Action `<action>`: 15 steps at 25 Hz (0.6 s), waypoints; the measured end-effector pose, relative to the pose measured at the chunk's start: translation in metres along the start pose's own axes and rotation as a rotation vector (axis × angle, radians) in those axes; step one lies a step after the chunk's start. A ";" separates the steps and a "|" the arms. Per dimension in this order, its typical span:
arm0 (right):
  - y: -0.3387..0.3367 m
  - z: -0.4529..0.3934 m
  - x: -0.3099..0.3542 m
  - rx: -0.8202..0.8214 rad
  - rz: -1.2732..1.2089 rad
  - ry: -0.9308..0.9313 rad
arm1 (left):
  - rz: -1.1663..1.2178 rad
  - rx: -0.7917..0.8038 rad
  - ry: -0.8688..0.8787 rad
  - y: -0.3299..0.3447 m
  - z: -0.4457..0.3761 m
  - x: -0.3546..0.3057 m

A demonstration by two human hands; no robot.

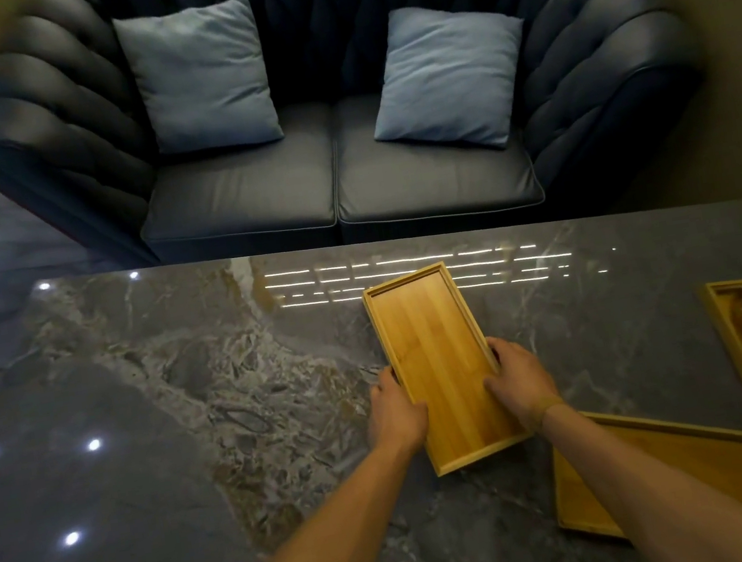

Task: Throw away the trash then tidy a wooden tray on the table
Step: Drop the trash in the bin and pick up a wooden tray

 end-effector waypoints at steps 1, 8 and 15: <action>-0.001 -0.001 0.000 0.000 -0.011 -0.002 | -0.005 -0.002 -0.009 0.000 -0.002 0.001; 0.026 0.032 -0.003 0.051 -0.126 0.076 | 0.019 0.021 -0.023 -0.023 0.007 0.033; 0.101 0.126 0.011 0.115 -0.181 0.068 | -0.037 0.092 0.028 -0.059 0.050 0.111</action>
Point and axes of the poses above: each hand's wrist, its own z-axis away from the middle knuckle, its own y-axis out of the palm, x = y × z, the point moved 9 cm from there along -z, towards the middle knuckle, and after that the axes turned 2 degrees about -x, right-handed, at the moved point
